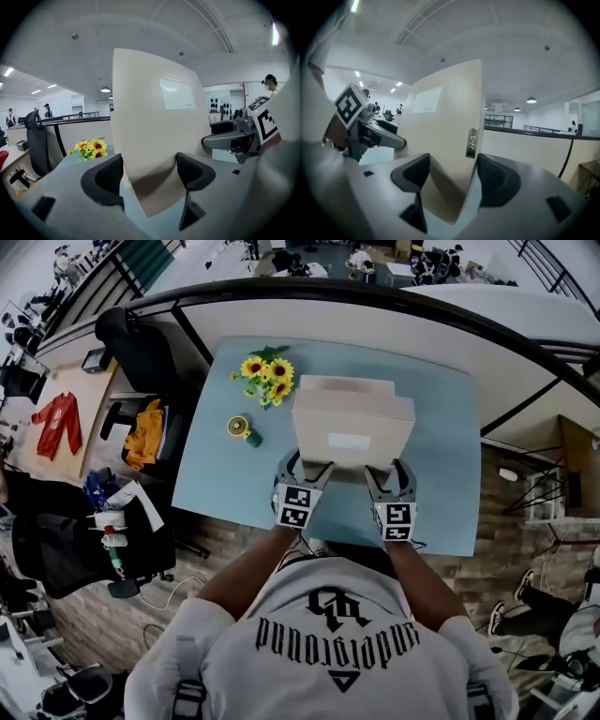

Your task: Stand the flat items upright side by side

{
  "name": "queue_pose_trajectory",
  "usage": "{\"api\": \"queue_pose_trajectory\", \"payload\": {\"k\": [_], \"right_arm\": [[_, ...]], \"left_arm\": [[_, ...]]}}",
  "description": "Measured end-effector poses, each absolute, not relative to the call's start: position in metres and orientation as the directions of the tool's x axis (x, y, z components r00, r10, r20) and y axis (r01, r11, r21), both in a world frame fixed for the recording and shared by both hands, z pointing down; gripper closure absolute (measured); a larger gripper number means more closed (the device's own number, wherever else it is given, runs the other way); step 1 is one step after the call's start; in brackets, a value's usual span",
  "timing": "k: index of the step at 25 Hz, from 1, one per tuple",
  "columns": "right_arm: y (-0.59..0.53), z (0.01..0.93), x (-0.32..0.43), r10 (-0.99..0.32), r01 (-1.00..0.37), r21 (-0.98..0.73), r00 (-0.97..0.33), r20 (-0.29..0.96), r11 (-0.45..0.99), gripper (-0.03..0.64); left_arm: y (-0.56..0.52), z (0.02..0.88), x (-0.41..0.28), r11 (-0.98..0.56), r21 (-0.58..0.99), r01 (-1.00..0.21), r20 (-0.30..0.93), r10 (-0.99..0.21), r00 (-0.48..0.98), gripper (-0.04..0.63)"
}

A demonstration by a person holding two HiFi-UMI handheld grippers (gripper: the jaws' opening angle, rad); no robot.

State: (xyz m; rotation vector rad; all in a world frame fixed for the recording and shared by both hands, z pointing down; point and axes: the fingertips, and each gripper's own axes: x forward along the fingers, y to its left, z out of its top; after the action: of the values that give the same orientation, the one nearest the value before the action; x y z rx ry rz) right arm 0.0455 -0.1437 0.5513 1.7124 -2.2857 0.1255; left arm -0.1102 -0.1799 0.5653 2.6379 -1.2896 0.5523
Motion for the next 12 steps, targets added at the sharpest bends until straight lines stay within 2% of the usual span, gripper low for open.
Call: {"api": "queue_pose_trajectory", "payload": {"k": [12], "right_arm": [[-0.176,0.601,0.048,-0.909,-0.948,0.106,-0.249,0.336,0.299,0.299]], "left_arm": [[-0.208,0.615,-0.110,-0.613,-0.043,-0.789,0.420,-0.727,0.542,0.232]]}}
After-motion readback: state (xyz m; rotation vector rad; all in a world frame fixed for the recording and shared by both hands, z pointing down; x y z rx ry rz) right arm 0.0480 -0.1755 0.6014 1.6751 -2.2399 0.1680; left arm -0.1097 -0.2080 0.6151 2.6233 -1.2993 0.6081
